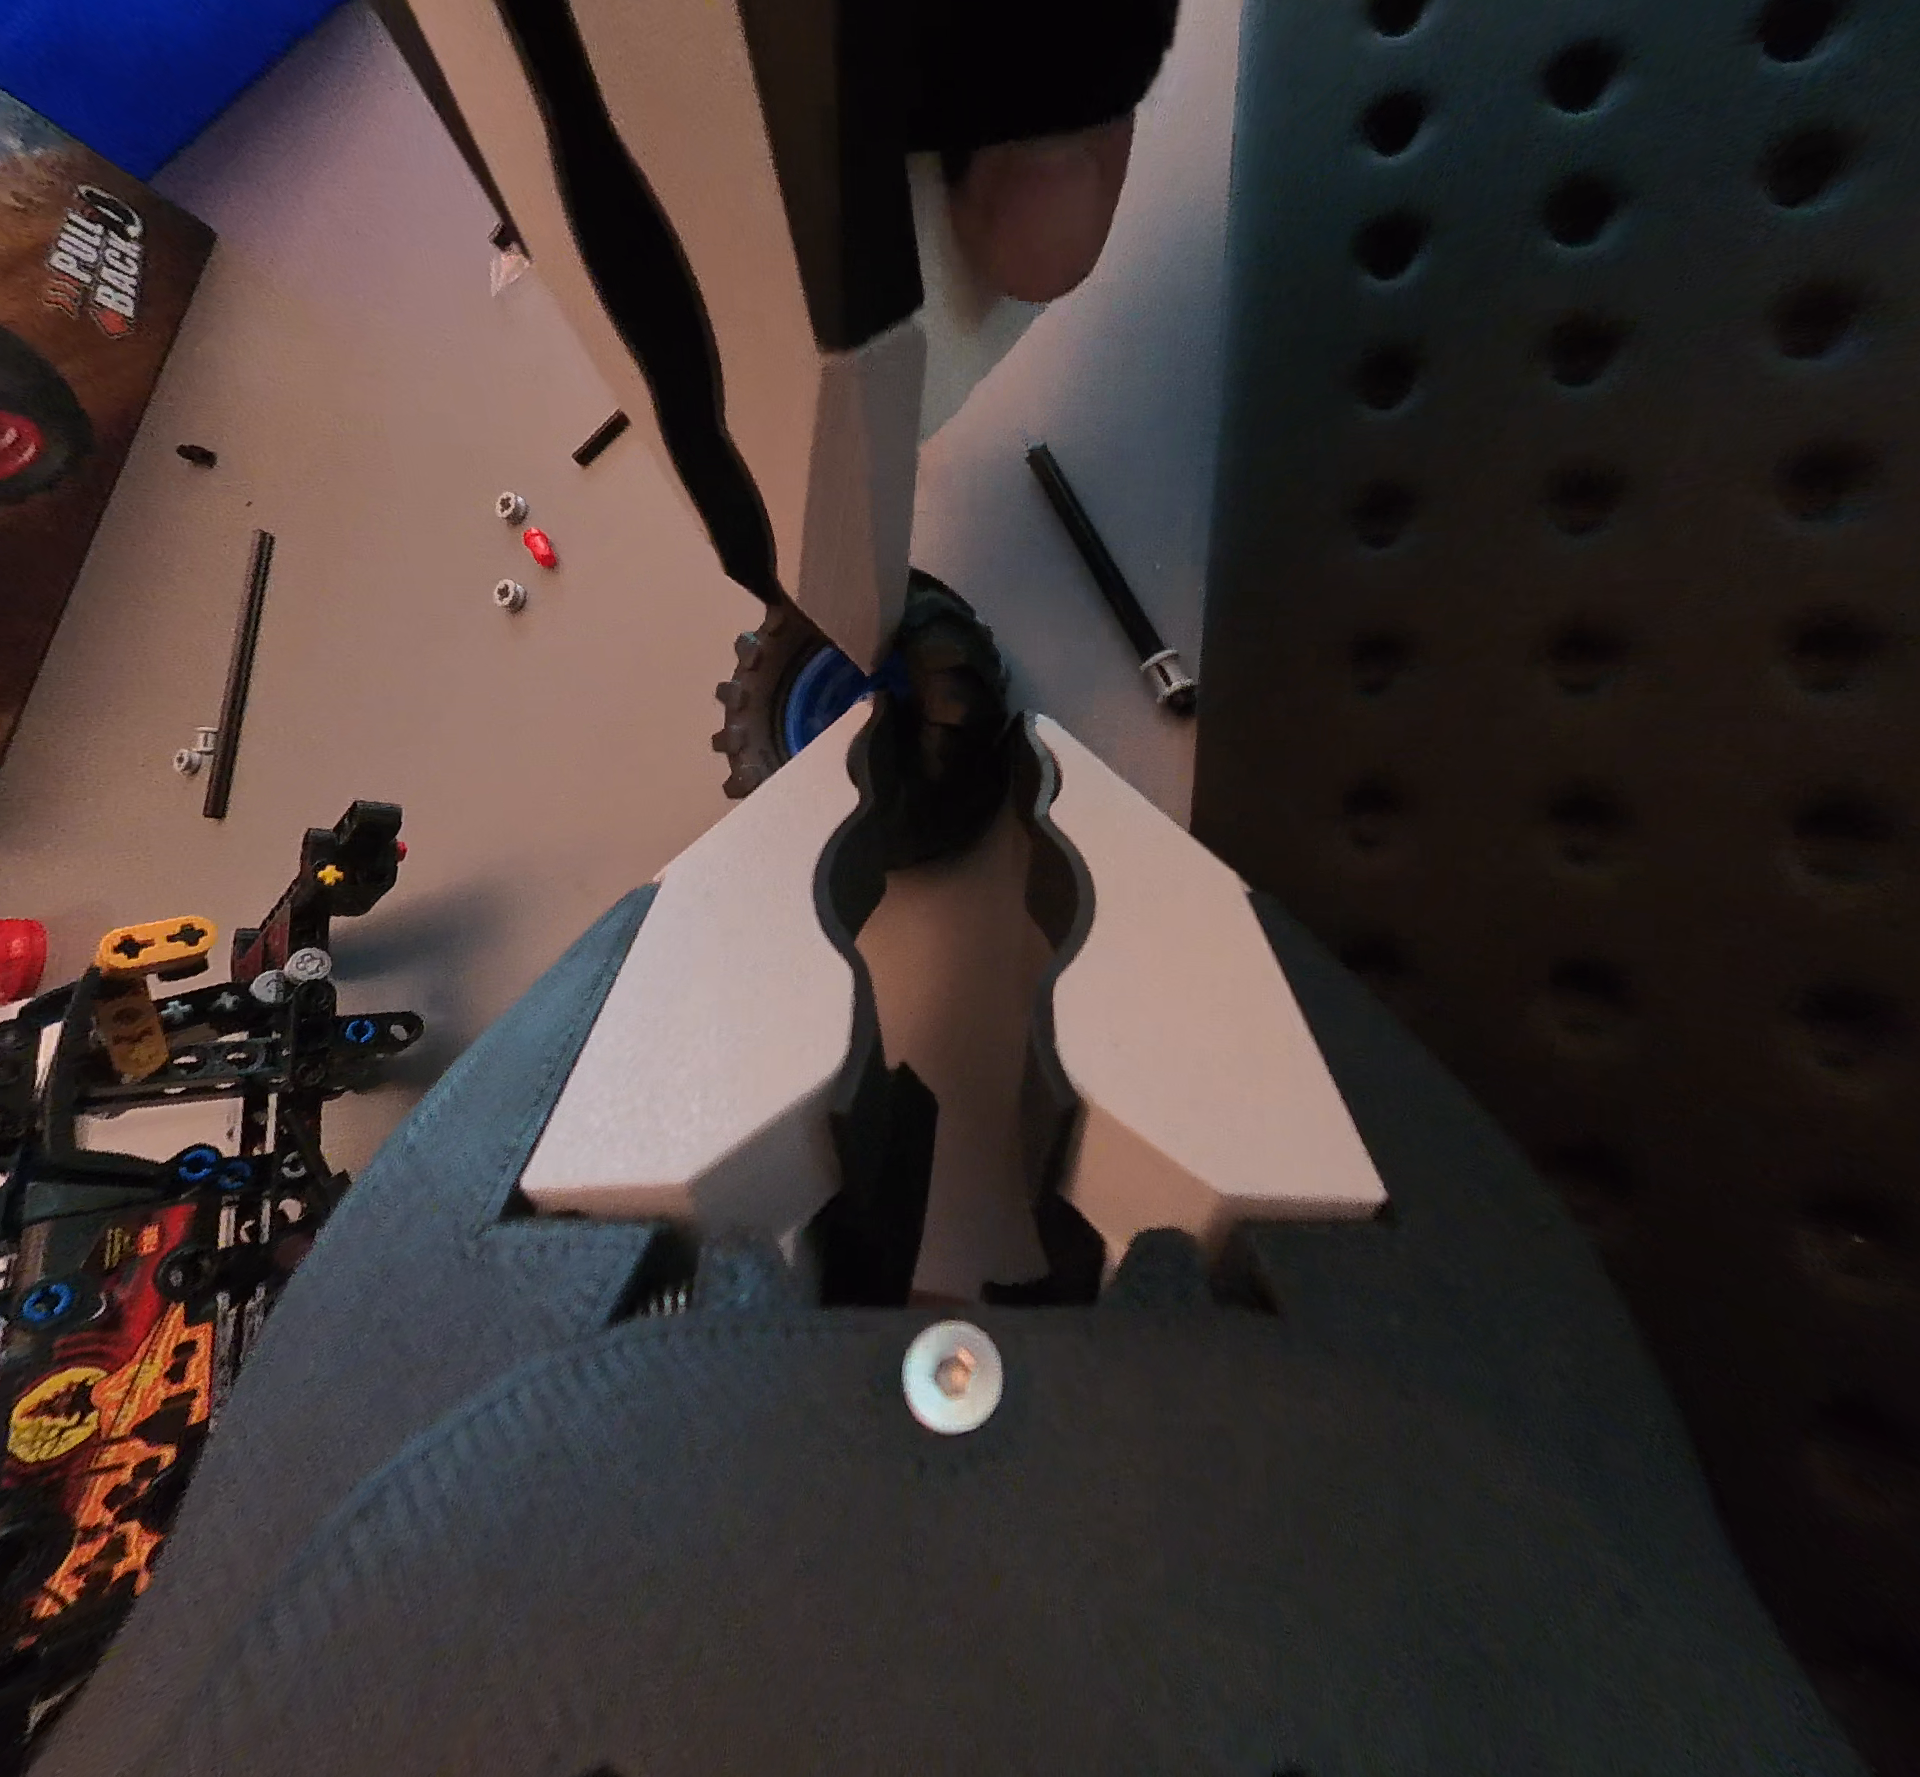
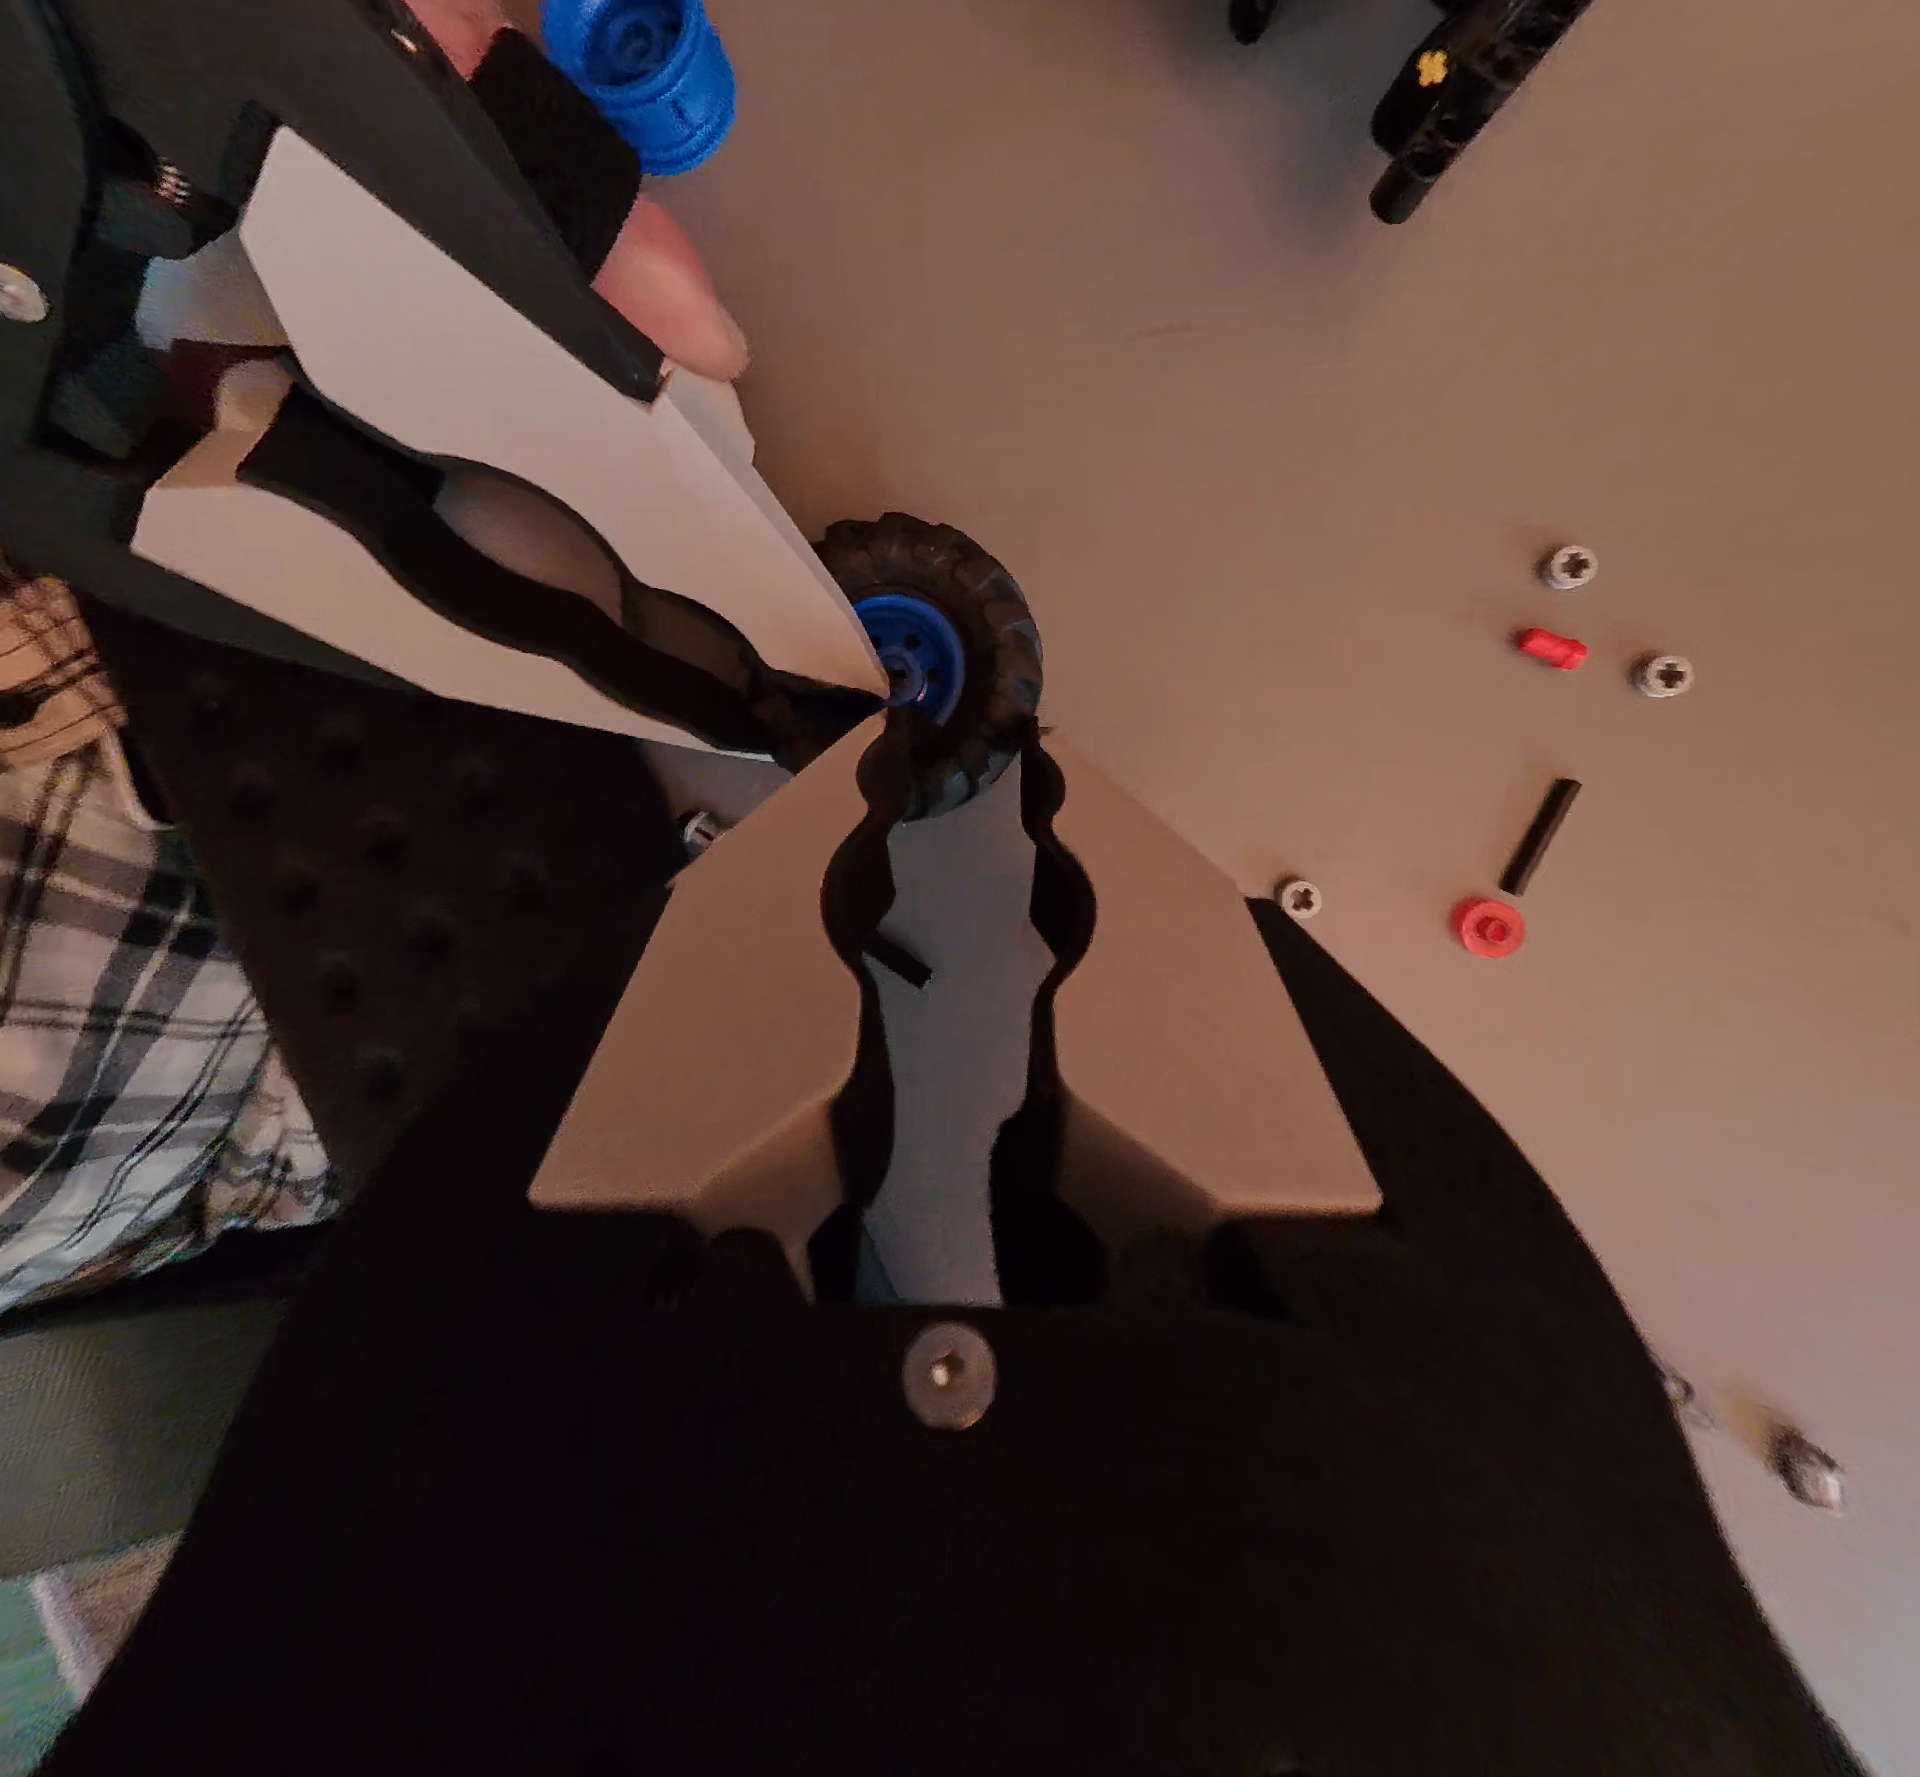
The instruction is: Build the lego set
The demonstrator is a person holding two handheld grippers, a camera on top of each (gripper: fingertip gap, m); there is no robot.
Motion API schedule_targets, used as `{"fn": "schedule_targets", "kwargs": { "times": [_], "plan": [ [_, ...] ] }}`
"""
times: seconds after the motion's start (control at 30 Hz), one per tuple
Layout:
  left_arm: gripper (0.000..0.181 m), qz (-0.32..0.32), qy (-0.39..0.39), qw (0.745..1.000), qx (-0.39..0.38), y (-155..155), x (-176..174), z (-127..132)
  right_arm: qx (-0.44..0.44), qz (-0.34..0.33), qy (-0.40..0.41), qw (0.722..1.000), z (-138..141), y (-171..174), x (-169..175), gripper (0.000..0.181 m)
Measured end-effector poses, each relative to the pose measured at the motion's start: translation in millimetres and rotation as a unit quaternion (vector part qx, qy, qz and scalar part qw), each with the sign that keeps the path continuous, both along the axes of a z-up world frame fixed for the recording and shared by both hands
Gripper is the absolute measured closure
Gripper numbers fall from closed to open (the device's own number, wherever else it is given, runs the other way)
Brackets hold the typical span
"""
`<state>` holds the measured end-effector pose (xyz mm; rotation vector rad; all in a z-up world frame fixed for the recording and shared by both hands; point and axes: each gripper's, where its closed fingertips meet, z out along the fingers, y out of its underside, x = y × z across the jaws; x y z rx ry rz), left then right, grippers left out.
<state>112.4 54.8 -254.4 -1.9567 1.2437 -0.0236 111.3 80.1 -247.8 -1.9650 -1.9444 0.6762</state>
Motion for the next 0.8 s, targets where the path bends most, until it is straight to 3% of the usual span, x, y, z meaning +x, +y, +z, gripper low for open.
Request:
{"fn": "schedule_targets", "kwargs": {
  "times": [0.4, 0.8],
  "plan": [
    [0.156, -0.024, -0.005, 1.0, -0.001, -4.9, 5.3, 0.0, -0.105, 0.069, 0.043, 0.991, 3.2, -5.6, 8.2, 0.155],
    [0.156, -0.038, -0.002, 0.999, 0.004, -7.6, 8.7, 0.3, 0.019, 0.141, -0.008, 0.99, -1.7, -11.7, 13.4, 0.155]
  ]
}}
